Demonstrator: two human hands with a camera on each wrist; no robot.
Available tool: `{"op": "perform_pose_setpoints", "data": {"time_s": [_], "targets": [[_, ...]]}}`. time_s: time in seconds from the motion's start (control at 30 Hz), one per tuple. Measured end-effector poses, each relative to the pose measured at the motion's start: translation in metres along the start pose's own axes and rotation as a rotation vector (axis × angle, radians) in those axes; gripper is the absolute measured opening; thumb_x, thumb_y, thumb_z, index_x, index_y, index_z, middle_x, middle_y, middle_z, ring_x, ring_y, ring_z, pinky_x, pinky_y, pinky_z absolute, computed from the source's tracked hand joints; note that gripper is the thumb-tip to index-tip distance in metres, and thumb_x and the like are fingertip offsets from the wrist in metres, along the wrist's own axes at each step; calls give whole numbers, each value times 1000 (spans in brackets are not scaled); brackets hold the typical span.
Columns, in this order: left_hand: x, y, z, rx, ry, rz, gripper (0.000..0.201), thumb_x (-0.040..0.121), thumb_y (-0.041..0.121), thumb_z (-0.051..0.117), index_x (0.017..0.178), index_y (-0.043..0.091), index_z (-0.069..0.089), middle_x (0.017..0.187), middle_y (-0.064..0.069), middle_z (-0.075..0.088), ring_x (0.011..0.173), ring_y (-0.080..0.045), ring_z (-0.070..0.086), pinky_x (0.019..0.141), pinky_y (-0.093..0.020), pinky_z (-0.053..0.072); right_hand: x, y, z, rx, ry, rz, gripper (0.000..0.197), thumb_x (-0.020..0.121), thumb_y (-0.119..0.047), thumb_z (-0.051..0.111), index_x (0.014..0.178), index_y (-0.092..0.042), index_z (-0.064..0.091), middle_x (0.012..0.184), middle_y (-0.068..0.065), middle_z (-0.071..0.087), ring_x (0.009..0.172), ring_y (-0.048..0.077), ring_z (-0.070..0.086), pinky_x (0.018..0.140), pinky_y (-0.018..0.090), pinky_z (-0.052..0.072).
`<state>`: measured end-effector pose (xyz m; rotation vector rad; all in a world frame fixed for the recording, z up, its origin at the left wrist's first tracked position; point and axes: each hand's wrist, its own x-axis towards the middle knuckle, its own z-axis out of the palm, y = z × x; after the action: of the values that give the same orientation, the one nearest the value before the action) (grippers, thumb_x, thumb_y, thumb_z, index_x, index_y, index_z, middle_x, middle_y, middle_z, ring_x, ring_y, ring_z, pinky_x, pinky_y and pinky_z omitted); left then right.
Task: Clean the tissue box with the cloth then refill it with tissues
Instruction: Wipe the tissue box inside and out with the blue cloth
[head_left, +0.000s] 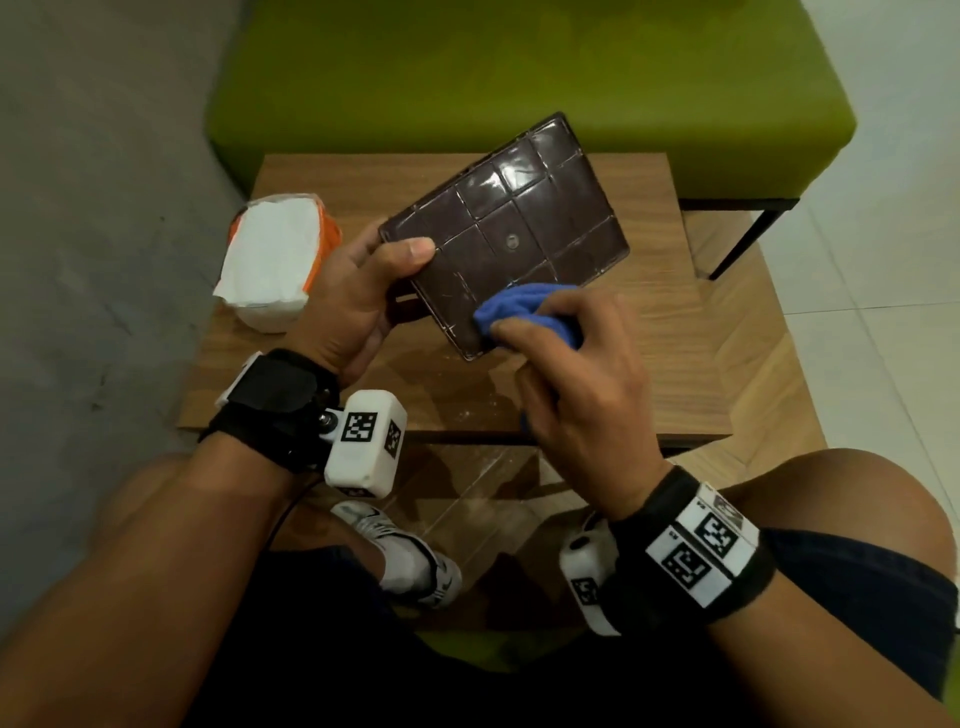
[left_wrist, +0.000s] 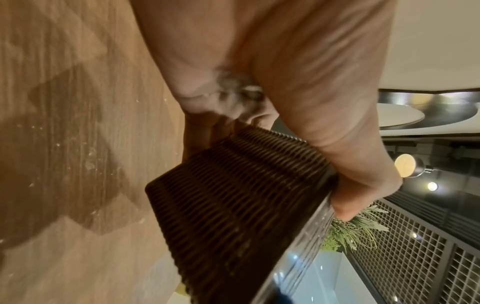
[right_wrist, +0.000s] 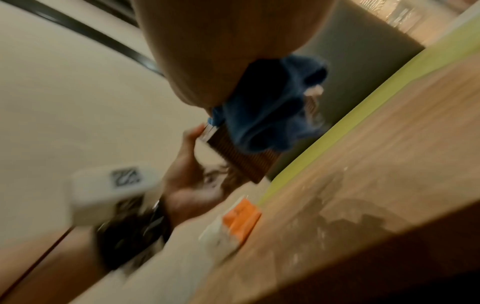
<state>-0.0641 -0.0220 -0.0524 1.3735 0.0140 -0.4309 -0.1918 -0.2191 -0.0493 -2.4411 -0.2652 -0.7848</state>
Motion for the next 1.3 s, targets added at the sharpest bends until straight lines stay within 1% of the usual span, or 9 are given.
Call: {"op": "perform_pose_setpoints", "data": {"time_s": [0.13, 0.3, 0.37, 0.47, 0.67, 0.87, 1.03, 1.13, 1.3], "targets": [[0, -2, 8, 34, -41, 17, 72, 89, 32, 74, 151, 3, 52, 144, -31, 61, 134, -52, 58, 110, -67, 48, 15, -7, 2, 11, 97, 127, 27, 93, -3, 61, 114, -2, 77, 107, 21, 59, 97, 30, 55, 81, 32, 43], [-2, -2, 14, 45, 24, 38, 76, 79, 33, 80, 143, 0, 57, 138, -30, 66, 125, -49, 66, 103, -62, 56, -1, -17, 4, 18, -129, -35, 25, 100, -9, 60, 119, -5, 76, 109, 18, 60, 97, 26, 51, 81, 29, 40], [-5, -5, 17, 66, -2, 29, 72, 80, 36, 78, 140, 2, 58, 133, -24, 70, 121, -43, 70, 96, -53, 60, 4, -13, 1, 6, -109, -6, 24, 99, -12, 61, 117, -7, 76, 110, 18, 60, 98, 24, 49, 82, 24, 36], [-5, -5, 20, 102, -61, 27, 69, 86, 40, 74, 138, -2, 57, 132, -25, 70, 121, -42, 69, 98, -54, 59, 20, -22, 3, 13, -38, 37, 26, 100, -13, 59, 119, -7, 76, 109, 19, 59, 98, 27, 50, 80, 29, 41], [-4, -2, 12, 43, 14, 41, 73, 87, 43, 74, 147, 7, 57, 138, -22, 69, 125, -42, 69, 94, -50, 60, -3, -14, -5, 0, -194, -36, 26, 103, -17, 58, 120, -9, 75, 112, 15, 58, 102, 22, 48, 82, 27, 39], [-7, -4, 15, 110, -103, -6, 75, 90, 43, 79, 147, 1, 54, 144, -36, 58, 133, -58, 55, 114, -76, 38, 16, -28, 0, -3, -140, -27, 26, 105, -20, 58, 123, -12, 75, 114, 16, 59, 103, 26, 49, 80, 29, 41], [-13, 12, 10, 80, 24, 37, 70, 84, 44, 72, 143, 7, 63, 141, -27, 65, 126, -46, 65, 100, -56, 57, -14, -11, -6, 20, -255, -103, 22, 103, -16, 61, 118, -8, 75, 114, 16, 59, 104, 26, 52, 83, 37, 47], [-19, 16, 9, 24, -4, 45, 47, 84, 45, 68, 123, 20, 78, 133, -25, 68, 126, -46, 65, 106, -62, 53, -14, 23, -12, -15, -115, 67, 23, 98, -8, 62, 116, -8, 76, 120, 18, 59, 110, 29, 53, 87, 40, 48], [-17, 20, 9, 23, 9, 55, 62, 88, 43, 67, 142, 12, 64, 145, -36, 56, 134, -55, 55, 109, -71, 47, -17, 12, -18, 50, 101, 192, 30, 91, -1, 59, 115, -6, 77, 107, 18, 58, 99, 28, 56, 87, 26, 42]]}}
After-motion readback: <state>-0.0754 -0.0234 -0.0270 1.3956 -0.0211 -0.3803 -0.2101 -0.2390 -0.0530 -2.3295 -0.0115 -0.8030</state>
